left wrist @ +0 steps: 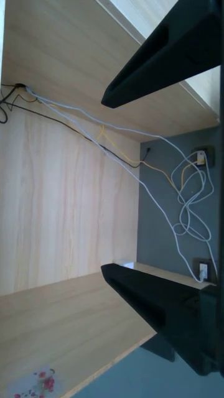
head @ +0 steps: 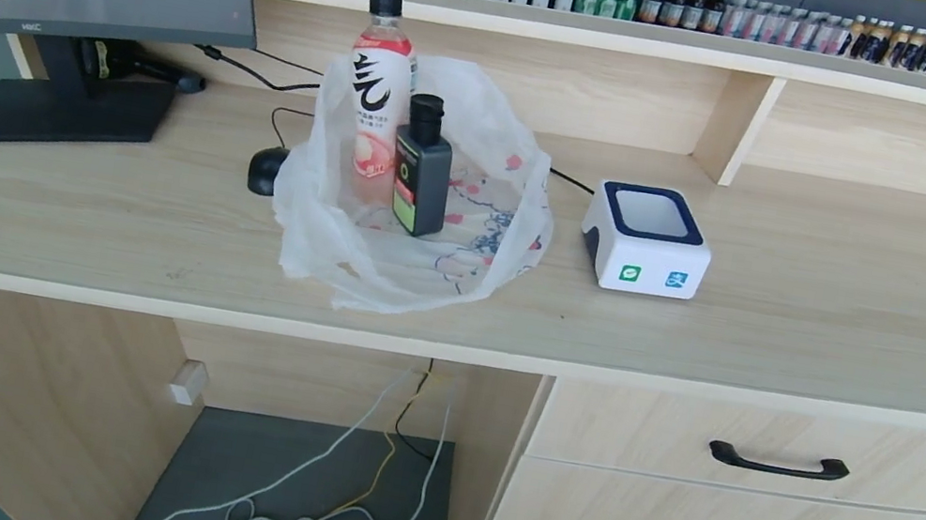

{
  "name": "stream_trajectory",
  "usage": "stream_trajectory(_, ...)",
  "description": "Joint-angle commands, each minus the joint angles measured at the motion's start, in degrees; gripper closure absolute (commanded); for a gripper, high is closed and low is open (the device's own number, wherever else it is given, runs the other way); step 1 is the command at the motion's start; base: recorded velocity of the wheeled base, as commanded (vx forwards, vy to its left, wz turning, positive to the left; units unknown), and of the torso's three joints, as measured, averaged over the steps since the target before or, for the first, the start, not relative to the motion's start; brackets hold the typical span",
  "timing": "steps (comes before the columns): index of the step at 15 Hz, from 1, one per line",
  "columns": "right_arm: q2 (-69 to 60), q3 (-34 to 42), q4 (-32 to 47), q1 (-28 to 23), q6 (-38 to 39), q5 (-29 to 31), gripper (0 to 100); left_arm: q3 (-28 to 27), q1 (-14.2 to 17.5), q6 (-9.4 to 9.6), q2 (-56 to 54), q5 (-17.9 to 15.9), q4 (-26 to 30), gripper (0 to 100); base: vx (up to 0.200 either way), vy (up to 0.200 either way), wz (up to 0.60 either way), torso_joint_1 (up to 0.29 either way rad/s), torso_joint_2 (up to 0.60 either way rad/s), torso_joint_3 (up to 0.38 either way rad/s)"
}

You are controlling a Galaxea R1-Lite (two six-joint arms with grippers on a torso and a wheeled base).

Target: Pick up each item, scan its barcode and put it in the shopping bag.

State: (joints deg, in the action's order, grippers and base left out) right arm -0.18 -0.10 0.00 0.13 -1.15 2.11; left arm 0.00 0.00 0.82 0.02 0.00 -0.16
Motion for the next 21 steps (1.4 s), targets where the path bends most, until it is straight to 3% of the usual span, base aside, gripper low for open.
stream_trajectory(1,0.2,0.0,0.0,0.0,-0.2,0.0,0,0.0,0.0,-0.03,0.0,0.0,0.0,0,0.0,-0.2,0.0,0.002,0.01,0.002)
stream_trajectory(14,0.2,0.0,0.0,0.0,-0.3,0.0,0,0.0,0.0,-0.82,0.0,0.1,0.0,0,0.0,-0.2,0.0,0.004,0.0,0.003)
stream_trajectory(21,0.2,0.0,0.0,0.0,0.2,0.0,0,0.0,0.0,-0.55,0.0,0.1,0.0,0,0.0,0.0,0.0,0.0,0.0,0.0)
